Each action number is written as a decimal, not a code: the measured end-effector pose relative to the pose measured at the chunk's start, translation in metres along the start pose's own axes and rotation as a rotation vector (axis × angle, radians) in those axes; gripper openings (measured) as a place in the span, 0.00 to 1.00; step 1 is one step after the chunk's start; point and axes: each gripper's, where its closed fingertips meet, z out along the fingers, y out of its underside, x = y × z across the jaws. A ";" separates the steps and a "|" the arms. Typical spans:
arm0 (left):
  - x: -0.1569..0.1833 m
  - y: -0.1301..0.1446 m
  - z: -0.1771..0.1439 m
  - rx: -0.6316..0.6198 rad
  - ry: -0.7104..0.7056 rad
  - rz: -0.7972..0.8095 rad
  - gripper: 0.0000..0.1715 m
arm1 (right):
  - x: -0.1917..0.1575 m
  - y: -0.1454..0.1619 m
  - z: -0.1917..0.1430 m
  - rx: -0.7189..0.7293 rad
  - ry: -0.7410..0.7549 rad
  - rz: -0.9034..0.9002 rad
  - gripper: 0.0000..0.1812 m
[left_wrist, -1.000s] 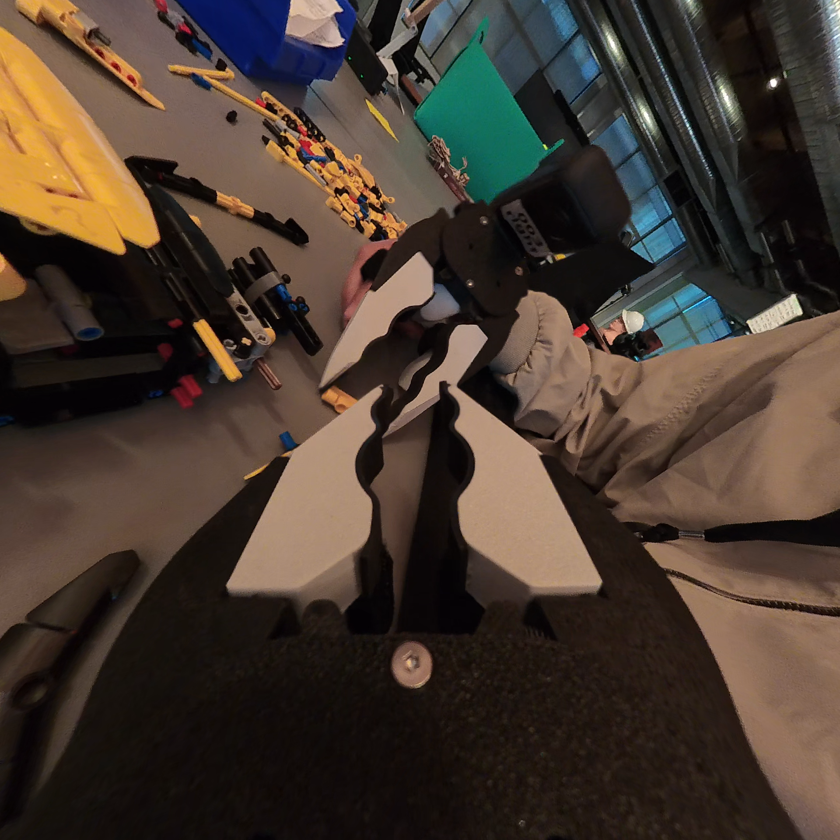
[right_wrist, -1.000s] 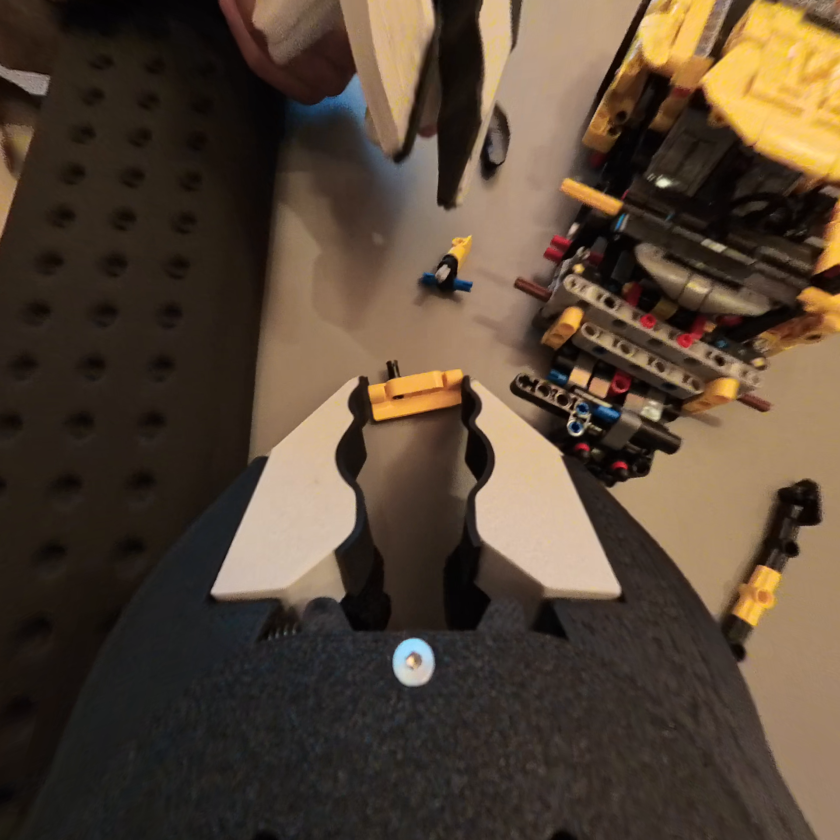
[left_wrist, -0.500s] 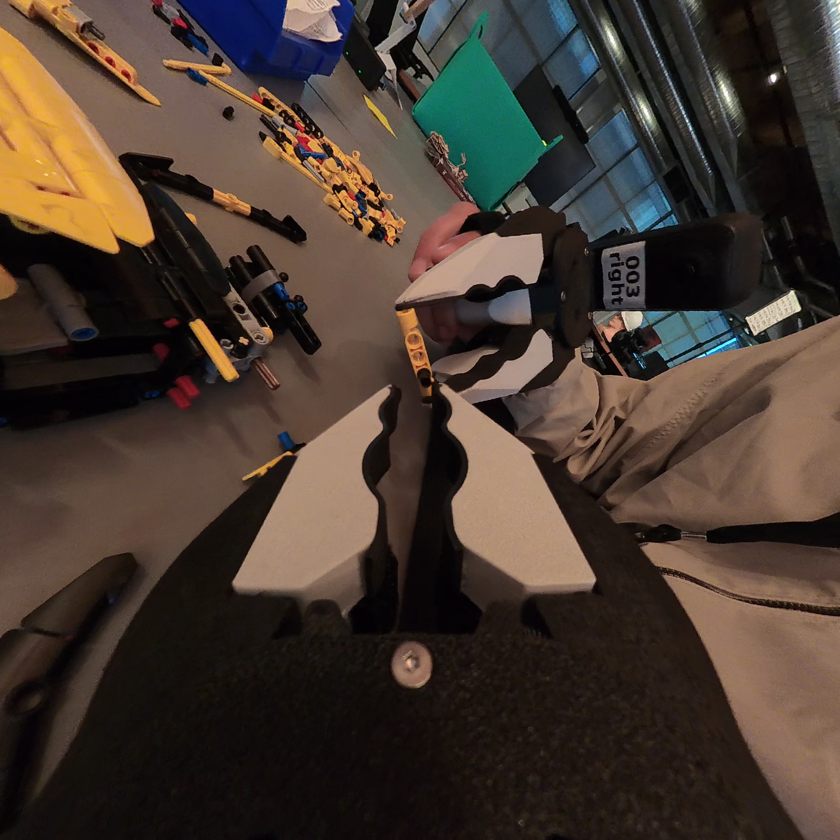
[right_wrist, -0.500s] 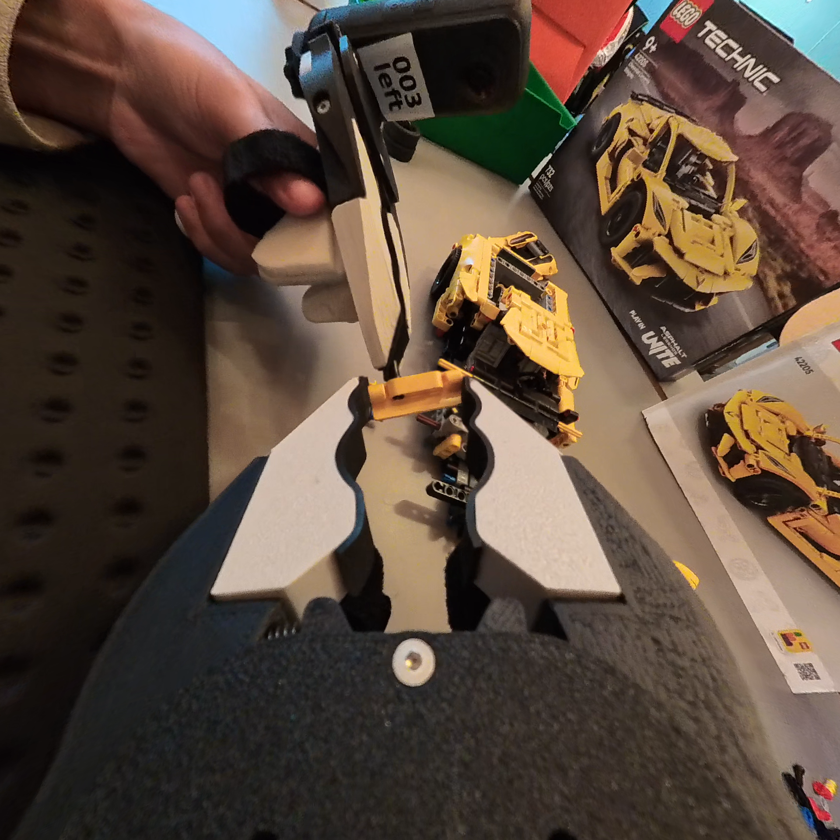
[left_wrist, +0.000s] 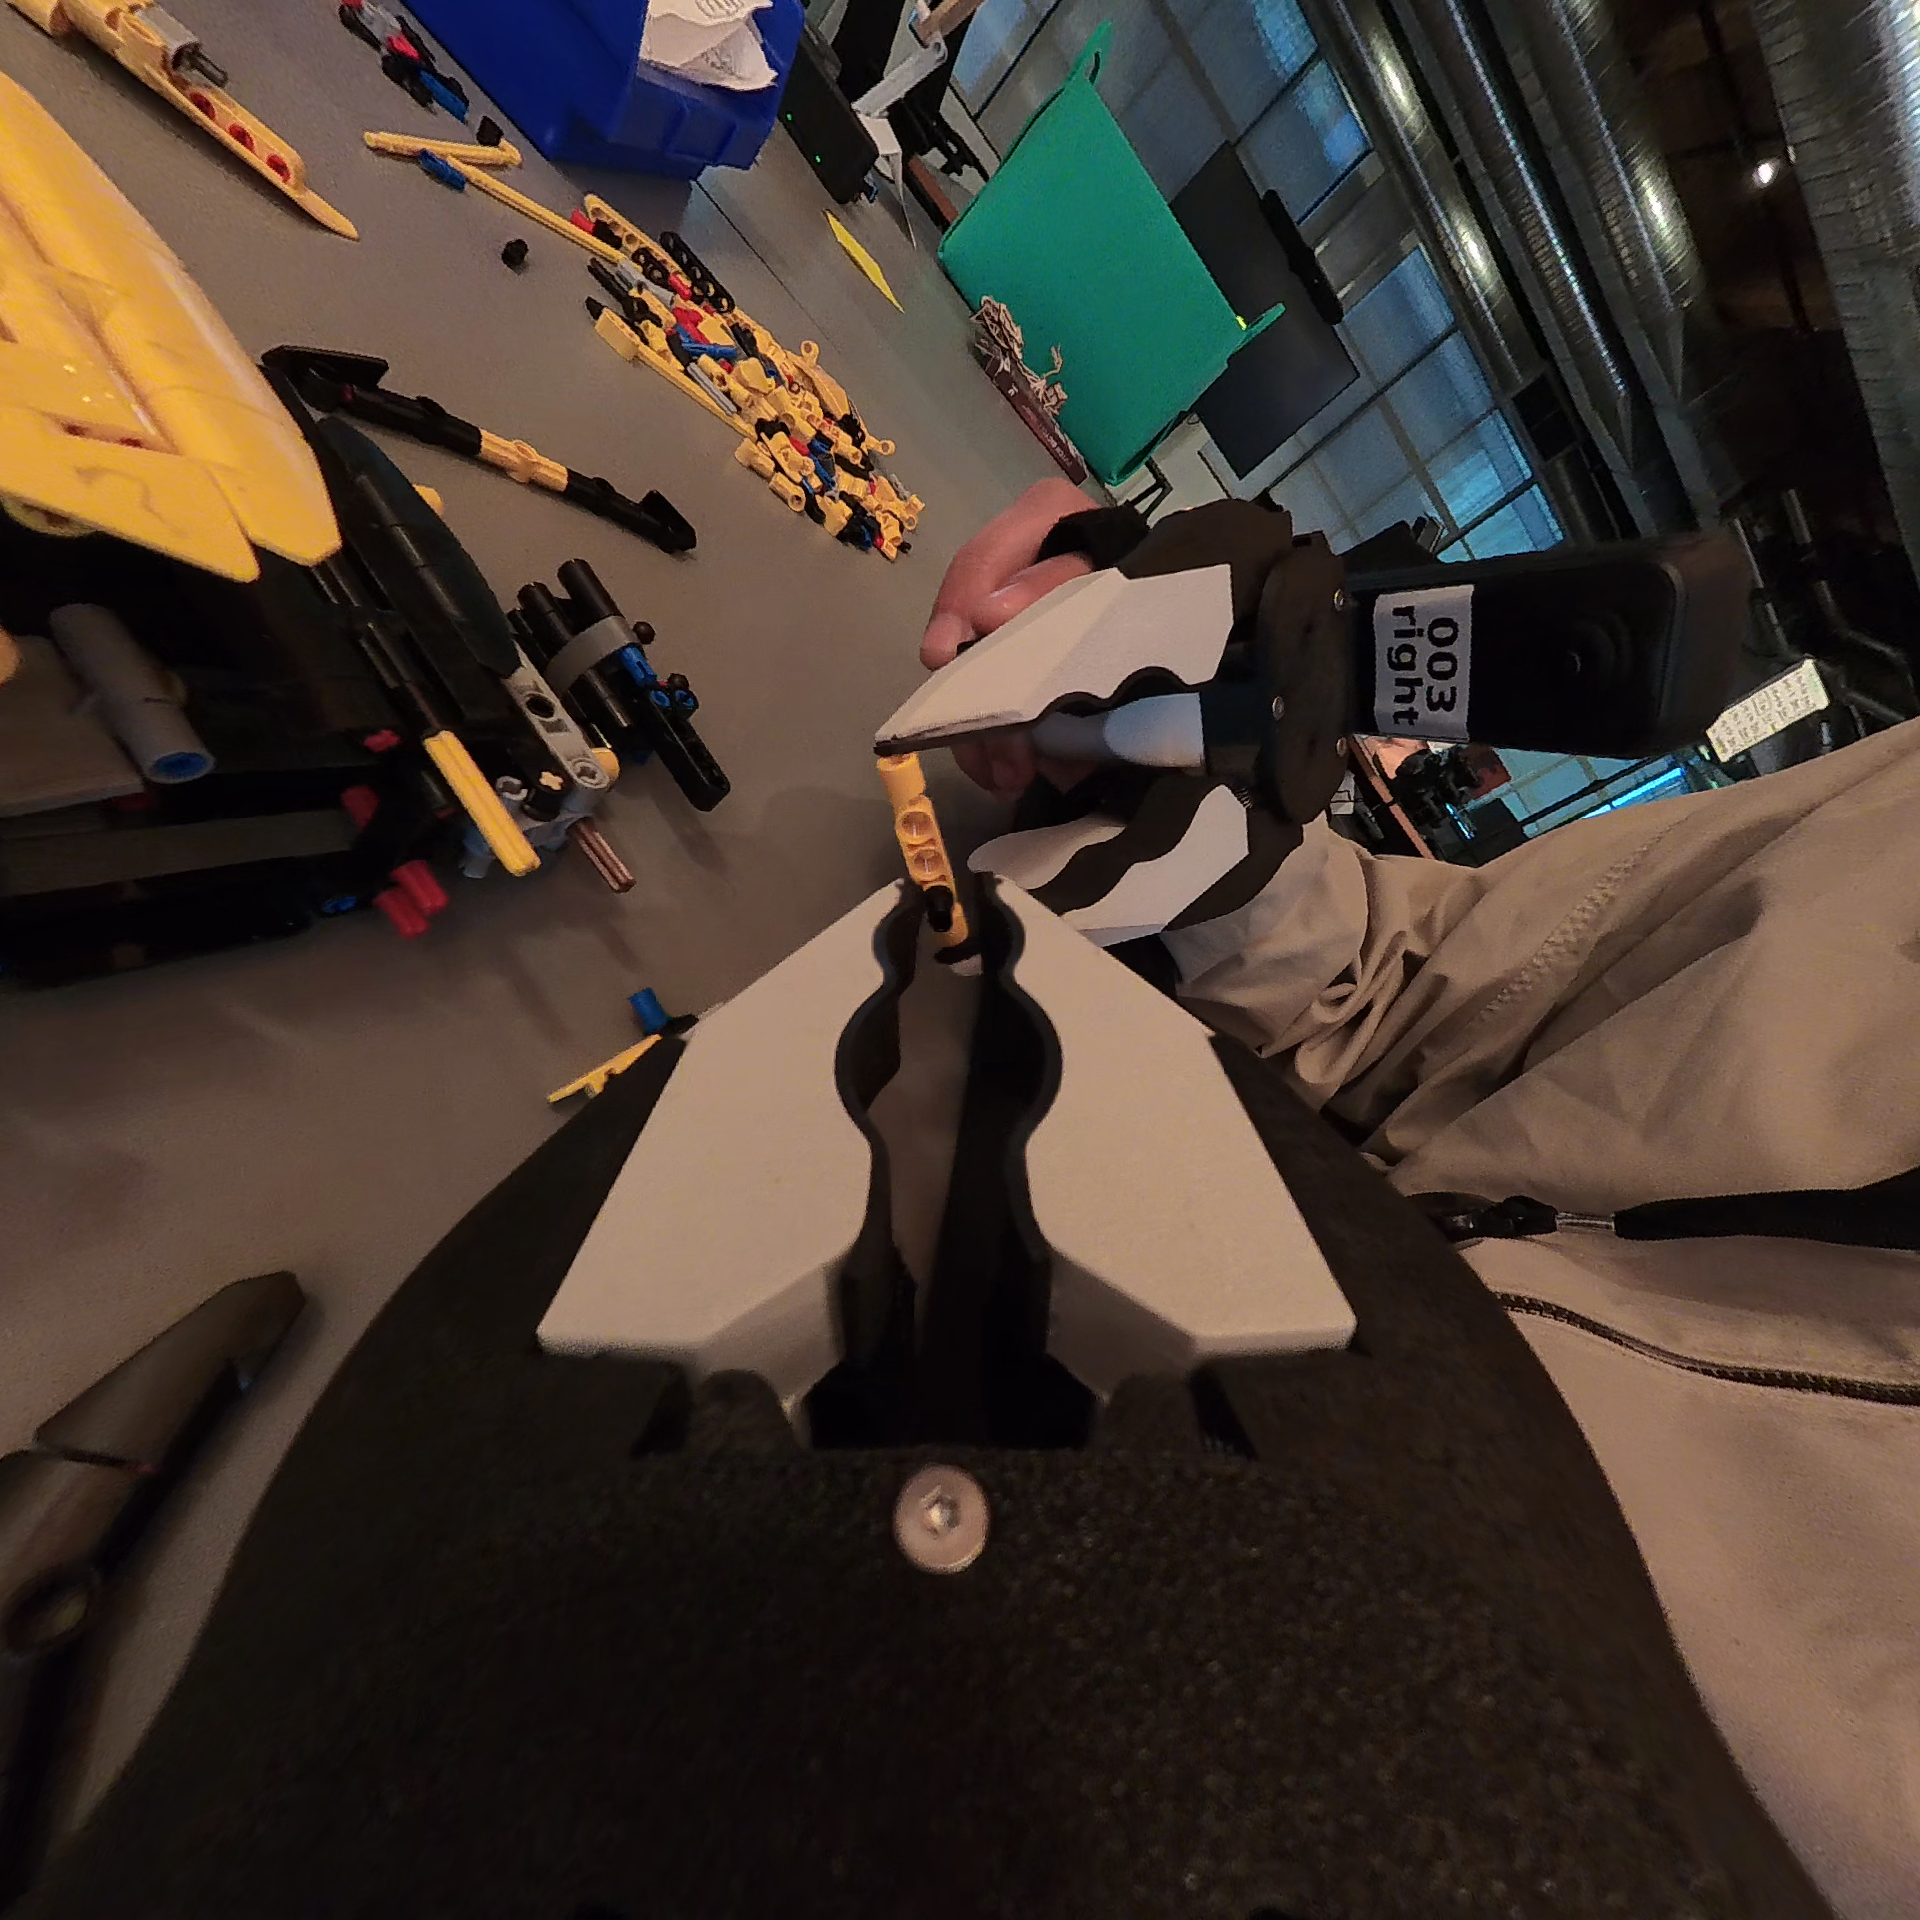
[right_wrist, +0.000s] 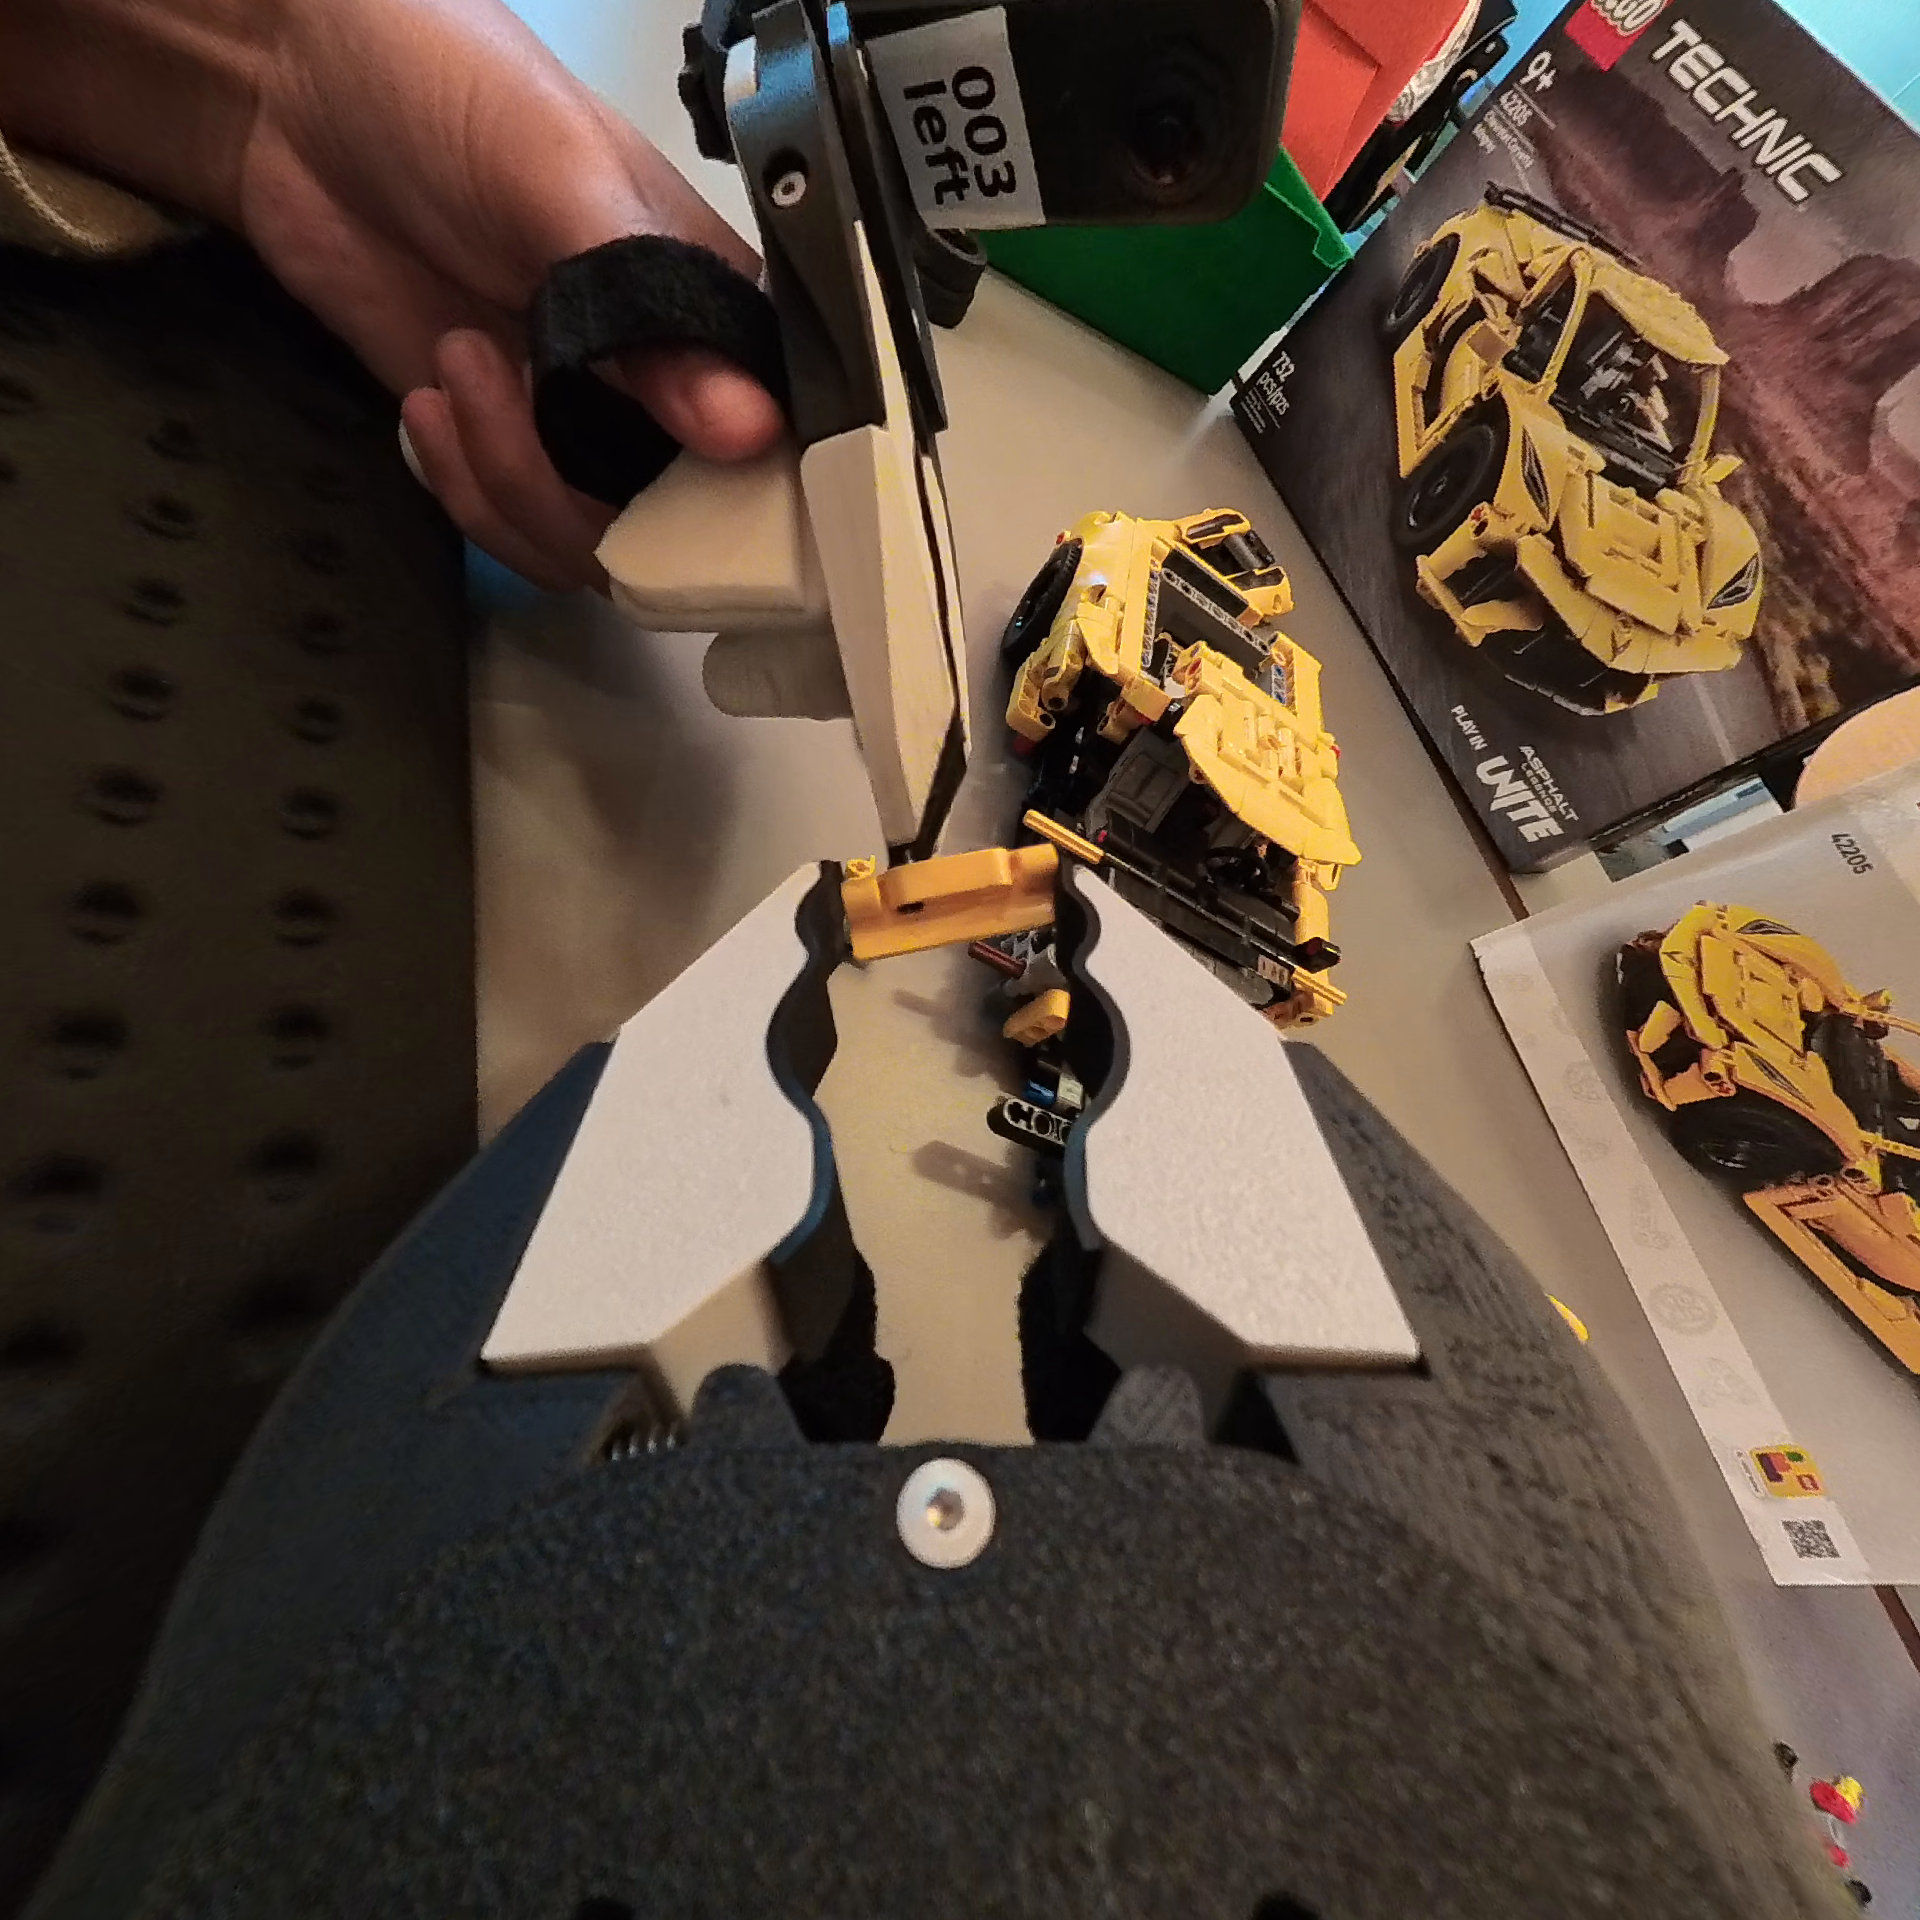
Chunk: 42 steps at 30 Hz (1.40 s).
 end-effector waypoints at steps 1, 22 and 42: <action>-0.001 0.001 0.000 -0.005 -0.003 -0.002 0.06 | 0.000 0.000 0.000 0.002 -0.001 -0.001 0.22; -0.002 -0.002 0.001 0.008 -0.032 0.037 0.07 | 0.002 0.002 0.000 -0.007 0.007 0.008 0.22; -0.025 -0.037 -0.054 0.274 -0.117 -0.019 0.01 | 0.038 0.021 -0.034 0.027 0.104 0.124 0.00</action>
